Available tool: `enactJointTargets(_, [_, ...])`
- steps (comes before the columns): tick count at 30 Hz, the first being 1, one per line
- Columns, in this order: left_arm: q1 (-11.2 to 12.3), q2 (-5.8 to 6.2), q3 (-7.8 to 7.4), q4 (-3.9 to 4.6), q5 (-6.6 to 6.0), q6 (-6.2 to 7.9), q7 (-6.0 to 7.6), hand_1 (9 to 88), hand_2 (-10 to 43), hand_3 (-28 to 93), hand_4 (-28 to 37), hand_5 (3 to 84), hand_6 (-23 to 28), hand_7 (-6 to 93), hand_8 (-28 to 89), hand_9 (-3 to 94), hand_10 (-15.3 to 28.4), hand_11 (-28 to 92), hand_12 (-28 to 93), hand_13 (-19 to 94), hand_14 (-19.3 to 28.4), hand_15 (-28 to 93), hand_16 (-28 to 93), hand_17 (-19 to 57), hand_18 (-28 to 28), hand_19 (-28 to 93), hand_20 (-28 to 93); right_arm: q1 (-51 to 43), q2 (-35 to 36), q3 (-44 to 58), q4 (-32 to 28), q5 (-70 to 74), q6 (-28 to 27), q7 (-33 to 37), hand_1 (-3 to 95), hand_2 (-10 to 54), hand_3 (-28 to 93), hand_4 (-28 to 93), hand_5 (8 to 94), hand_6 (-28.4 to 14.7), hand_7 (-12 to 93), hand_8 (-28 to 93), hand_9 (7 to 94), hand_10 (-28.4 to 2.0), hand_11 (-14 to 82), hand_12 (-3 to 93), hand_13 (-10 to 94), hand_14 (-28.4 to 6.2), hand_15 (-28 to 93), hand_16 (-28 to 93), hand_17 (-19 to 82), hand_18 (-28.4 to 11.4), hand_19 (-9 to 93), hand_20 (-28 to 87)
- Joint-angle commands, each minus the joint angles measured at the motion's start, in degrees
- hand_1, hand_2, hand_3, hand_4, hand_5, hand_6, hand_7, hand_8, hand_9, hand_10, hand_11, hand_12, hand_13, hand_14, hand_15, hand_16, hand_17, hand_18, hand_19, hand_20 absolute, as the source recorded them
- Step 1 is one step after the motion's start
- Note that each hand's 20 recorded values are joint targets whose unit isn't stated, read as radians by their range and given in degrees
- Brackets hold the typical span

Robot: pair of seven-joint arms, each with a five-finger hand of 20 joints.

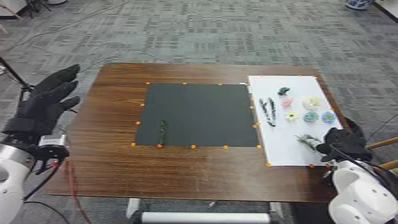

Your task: Arrange flowers

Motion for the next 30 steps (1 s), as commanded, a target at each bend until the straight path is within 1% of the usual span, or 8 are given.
enactJointTargets(1, [0.16, 1.57, -2.94, -0.03, -0.37, -0.26, -0.3, 25.5, -9.1, 67, -28.3, 16.4, 1.2, 19.1, -10, 8.7, 6.3, 8, 21, 0, 7.7, 23, 1, -18.6, 17.5, 33, 9, 16.27, 1.03, -12.07, -0.86, -2.71, 12.75, -2.03, 32.7, -4.5, 89, -11, 70.4, -0.3, 61, 34, 77.6, -11.4, 70.7, 63.3, 68, -12.8, 88, 49, 29, -23.0, 85, 50])
enactJointTargets(5, [-0.77, 2.3, -3.15, 0.29, -0.45, -0.89, -0.88, 25.6, -9.0, 66, -28.3, 16.4, 1.2, 19.2, -10, 8.7, 6.3, 8, 21, 0, 7.7, 23, 1, -18.6, 17.5, 33, 9, 29.24, -2.12, -23.38, -1.24, -1.57, 14.41, -3.57, 32.2, -5.9, 90, -10, 73.2, 0.5, 59, 34, 79.4, -10.9, 70.7, 63.1, 72, -12.0, 88, 47, 33, -22.7, 87, 50])
enactJointTargets(9, [-4.93, 3.02, -0.08, 1.55, -0.28, -1.41, -0.92, 25.6, -9.1, 67, -28.3, 16.4, 1.2, 19.1, -10, 8.7, 6.3, 8, 21, 0, 7.7, 23, 1, -18.5, 17.5, 33, 9, 38.3, -7.97, -32.91, -1.34, -2.34, 16.08, -2.63, 32.9, -6.9, 90, -11, 74.3, 0.6, 58, 34, 80.9, -10.0, 69.7, 62.7, 73, -11.4, 87, 47, 35, -22.8, 88, 50])
enactJointTargets(14, [-8.9, 3.81, 3.25, 2.91, -0.21, -2.18, -0.83, 25.6, -9.1, 67, -28.3, 16.4, 1.2, 19.1, -10, 8.7, 6.3, 8, 21, 0, 7.8, 23, 0, -18.5, 17.5, 33, 9, 43.54, -18.18, -39.22, 3.73, 0.21, 10.6, -3.64, 34.3, -7.5, 89, -12, 75.3, 0.9, 56, 32, 81.8, -9.6, 68.6, 63.4, 74, -11.2, 87, 46, 35, -22.9, 88, 49])
enactJointTargets(18, [-9.59, 3.93, 4.39, 3.2, -0.33, -1.97, -0.99, 25.4, -9.1, 67, -28.3, 16.5, 1.3, 19.0, -10, 8.7, 6.3, 8, 21, 0, 7.8, 23, 0, -18.4, 17.5, 33, 9, 47.61, -23.87, -44.6, 10.81, 1.68, 5.81, -3.73, 35.3, -7.7, 88, -14, 76.2, 1.2, 54, 31, 81.9, -9.5, 68.3, 63.3, 74, -11.1, 87, 46, 36, -22.9, 89, 48])
enactJointTargets(22, [-9.26, 3.87, 4.02, 2.94, -0.45, -2.04, -0.6, 25.5, -9.0, 67, -28.3, 16.6, 1.2, 18.9, -10, 8.8, 6.4, 8, 21, 0, 7.8, 23, 0, -18.4, 17.5, 33, 9, 51.86, -27.95, -50.07, 17.76, 4.56, 0.29, -4.76, 35.0, -6.2, 87, -15, 77.8, 1.5, 52, 30, 83.2, -9.6, 67.4, 62.2, 75, -11.2, 87, 45, 36, -23.1, 89, 48])
enactJointTargets(27, [-9.29, 3.56, 3.22, 2.68, -0.52, -3.02, 0.83, 25.5, -9.0, 67, -28.3, 16.6, 1.2, 18.9, -10, 8.9, 6.5, 8, 21, 0, 7.8, 23, 0, -18.4, 17.6, 33, 9, 53.74, -31.39, -52.91, 21.69, 6.29, -4.83, -5.05, 29.1, 1.7, 90, -14, 83.5, 1.7, 47, 31, 86.7, -9.1, 67.0, 60.8, 79, -10.7, 87, 44, 39, -23.8, 92, 46])
enactJointTargets(30, [-7.59, 2.36, 2.64, 2.48, -0.61, -2.13, 1.19, 25.6, -9.0, 66, -28.3, 16.7, 1.2, 19.0, -10, 9.2, 6.6, 8, 21, 0, 7.9, 23, 0, -18.2, 17.5, 33, 9, 53.56, -32.93, -52.69, 21.93, 6.82, -6.84, -5.59, 26.9, 5.5, 92, -14, 85.6, 1.9, 46, 28, 88.5, -9.0, 66.8, 60.4, 81, -10.5, 87, 44, 41, -24.1, 93, 46])
